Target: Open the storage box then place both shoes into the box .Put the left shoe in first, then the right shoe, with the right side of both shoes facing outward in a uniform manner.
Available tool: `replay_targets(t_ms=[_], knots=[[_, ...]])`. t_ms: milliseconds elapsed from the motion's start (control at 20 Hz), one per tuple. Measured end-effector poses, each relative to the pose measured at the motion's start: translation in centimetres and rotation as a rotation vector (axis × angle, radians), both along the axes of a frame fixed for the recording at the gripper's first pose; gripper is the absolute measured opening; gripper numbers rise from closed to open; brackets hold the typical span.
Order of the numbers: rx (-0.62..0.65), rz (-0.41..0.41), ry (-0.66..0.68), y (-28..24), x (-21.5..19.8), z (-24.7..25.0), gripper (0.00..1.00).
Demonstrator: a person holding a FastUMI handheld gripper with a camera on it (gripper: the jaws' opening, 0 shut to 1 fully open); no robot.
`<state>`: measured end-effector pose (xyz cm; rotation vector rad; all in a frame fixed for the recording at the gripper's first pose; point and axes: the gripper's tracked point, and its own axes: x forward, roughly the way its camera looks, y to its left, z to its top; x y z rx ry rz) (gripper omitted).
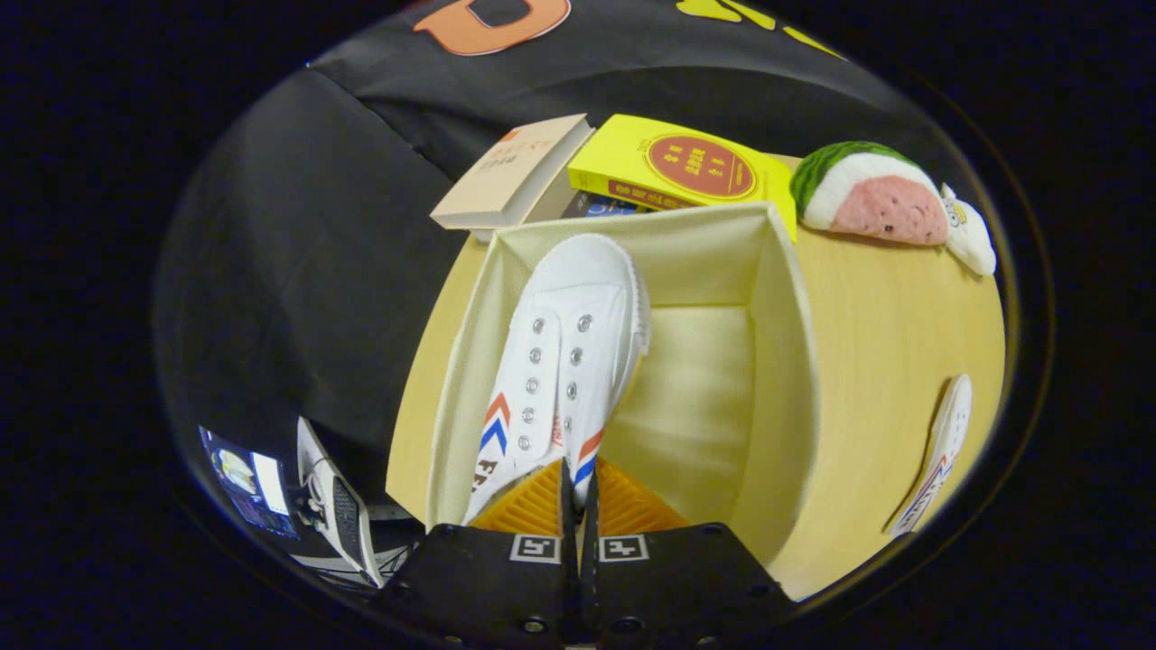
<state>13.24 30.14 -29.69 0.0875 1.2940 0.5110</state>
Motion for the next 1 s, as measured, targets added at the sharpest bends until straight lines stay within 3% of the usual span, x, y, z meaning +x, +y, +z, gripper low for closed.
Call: replay_targets(t_ms=[200,450,550,600,650,900,1000], knots=[[-0.059,-0.029,0.049,1.7,0.5,-3.8,0.01],[-0.078,0.008,0.058,3.3,-0.8,-4.8,0.02],[-0.072,0.011,0.057,2.7,-1.1,-4.3,0.08],[-0.093,0.01,0.052,2.2,-1.2,-4.3,0.2],[-0.084,0.015,0.053,1.9,-1.6,-3.8,0.25],[-0.012,0.097,0.033,0.7,-3.9,1.2,0.91],[0.005,0.109,-0.006,-0.1,-4.8,3.7,0.97]])
